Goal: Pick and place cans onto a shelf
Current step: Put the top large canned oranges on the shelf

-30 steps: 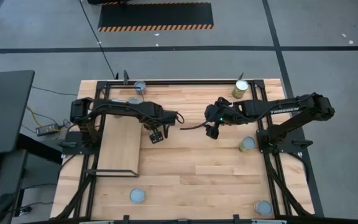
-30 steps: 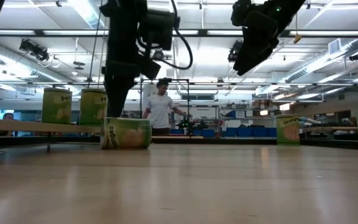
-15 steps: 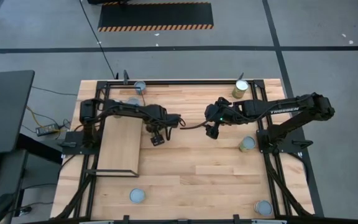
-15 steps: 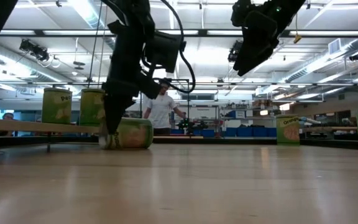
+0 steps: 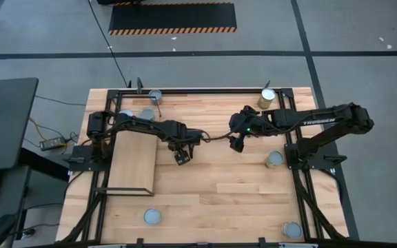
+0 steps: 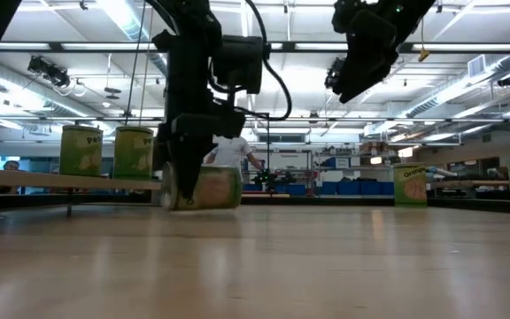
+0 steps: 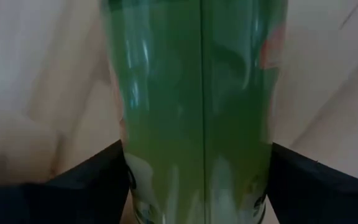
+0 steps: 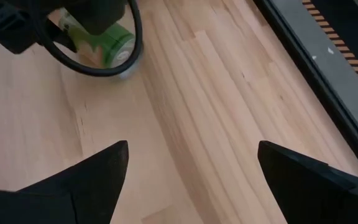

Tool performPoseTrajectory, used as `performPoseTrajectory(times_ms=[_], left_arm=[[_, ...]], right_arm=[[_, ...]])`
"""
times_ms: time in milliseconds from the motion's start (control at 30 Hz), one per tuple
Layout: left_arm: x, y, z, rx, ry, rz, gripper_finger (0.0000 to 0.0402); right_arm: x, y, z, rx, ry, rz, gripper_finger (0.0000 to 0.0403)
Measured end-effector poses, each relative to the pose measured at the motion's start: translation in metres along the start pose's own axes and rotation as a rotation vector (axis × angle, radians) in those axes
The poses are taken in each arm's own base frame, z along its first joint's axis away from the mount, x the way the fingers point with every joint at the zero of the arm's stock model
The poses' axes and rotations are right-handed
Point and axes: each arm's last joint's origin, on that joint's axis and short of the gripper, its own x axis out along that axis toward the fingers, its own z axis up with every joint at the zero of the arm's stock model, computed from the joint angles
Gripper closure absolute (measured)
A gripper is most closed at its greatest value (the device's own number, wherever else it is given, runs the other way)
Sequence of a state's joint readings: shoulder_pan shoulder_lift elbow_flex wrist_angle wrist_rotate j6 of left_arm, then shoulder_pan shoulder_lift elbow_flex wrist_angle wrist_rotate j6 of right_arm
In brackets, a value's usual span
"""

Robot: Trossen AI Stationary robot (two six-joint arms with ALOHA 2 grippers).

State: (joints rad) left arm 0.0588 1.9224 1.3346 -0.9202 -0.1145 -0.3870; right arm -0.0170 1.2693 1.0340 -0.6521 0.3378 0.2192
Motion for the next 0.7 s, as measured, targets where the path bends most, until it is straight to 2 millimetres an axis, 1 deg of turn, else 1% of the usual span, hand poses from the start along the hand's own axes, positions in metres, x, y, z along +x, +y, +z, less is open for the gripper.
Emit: performPoseTrajectory(times_ms=[100, 233, 367, 500, 600, 700], left_arm=[[-0.014, -0.004, 0.008, 0.037, -0.063, 0.013, 0.0095], [-0.042, -0.014, 0.023, 0.137, -0.193, 0.070, 0.0089], [-0.076, -0.023, 0.036, 0.206, -0.339, 0.192, 0.0093], [-0.109, -0.024, 0.049, 0.199, -0.473, 0.262, 0.0090], [-0.130, -0.023, 0.055, 0.191, -0.551, 0.321, 0.0091], [-0.150, -0.023, 0.061, 0.200, -0.626, 0.355, 0.0092]], right_arm=[[-0.007, -0.002, 0.002, -0.033, -0.034, 0.009, 0.0037], [-0.018, 0.000, 0.010, -0.065, -0.139, 0.088, 0.0037], [-0.038, -0.006, 0.018, 0.045, -0.269, 0.130, 0.0037], [-0.060, -0.018, 0.022, 0.161, -0.393, 0.128, 0.0037], [-0.074, -0.026, 0.021, 0.198, -0.440, 0.119, 0.0035], [-0.081, -0.030, 0.019, 0.193, -0.465, 0.118, 0.0027]])
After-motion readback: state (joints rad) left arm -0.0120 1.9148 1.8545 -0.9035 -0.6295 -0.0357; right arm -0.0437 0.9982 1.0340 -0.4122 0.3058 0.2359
